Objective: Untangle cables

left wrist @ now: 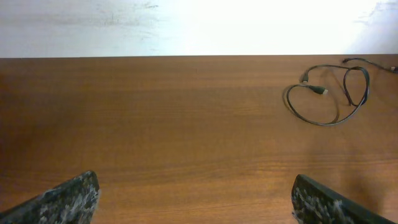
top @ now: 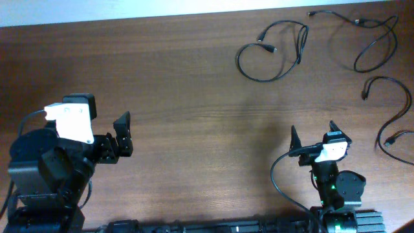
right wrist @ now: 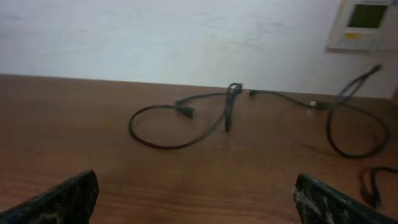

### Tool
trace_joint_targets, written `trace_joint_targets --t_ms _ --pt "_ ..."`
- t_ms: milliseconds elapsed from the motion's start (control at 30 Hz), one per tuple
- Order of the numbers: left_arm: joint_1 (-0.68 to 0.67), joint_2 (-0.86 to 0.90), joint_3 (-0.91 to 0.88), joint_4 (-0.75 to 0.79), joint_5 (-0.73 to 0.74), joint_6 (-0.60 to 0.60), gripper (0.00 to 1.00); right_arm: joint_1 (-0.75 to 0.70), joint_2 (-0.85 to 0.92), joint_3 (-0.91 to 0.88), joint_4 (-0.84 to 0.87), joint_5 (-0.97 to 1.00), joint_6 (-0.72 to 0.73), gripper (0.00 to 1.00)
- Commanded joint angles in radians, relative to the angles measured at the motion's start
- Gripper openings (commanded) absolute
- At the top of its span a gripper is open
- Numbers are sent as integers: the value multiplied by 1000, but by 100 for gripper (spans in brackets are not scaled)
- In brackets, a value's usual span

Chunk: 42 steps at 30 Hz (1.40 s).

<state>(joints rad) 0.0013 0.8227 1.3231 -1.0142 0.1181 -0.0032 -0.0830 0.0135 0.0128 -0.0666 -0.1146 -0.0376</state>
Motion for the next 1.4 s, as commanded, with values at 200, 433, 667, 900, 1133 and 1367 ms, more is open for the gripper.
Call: trace_joint_targets --t_ms 200,433,667,900,1133,1367 --pt "2 1 5 2 -11 12 99 7 -10 -7 -9 63 28 99" --pt "2 1 5 2 -11 12 99 7 -9 -7 -10 69 32 99" --pt "2 1 5 1 -11 12 99 7 -7 -7 -9 68 32 99" --pt "2 1 5 1 -11 12 99 7 -8 -7 -9 68 32 99" --pt "3 -31 2 -14 -10 12 99 7 -8 -7 -9 68 32 99" --pt "4 -164 -37 -56 -9 11 99 7 -8 -7 -9 68 32 99"
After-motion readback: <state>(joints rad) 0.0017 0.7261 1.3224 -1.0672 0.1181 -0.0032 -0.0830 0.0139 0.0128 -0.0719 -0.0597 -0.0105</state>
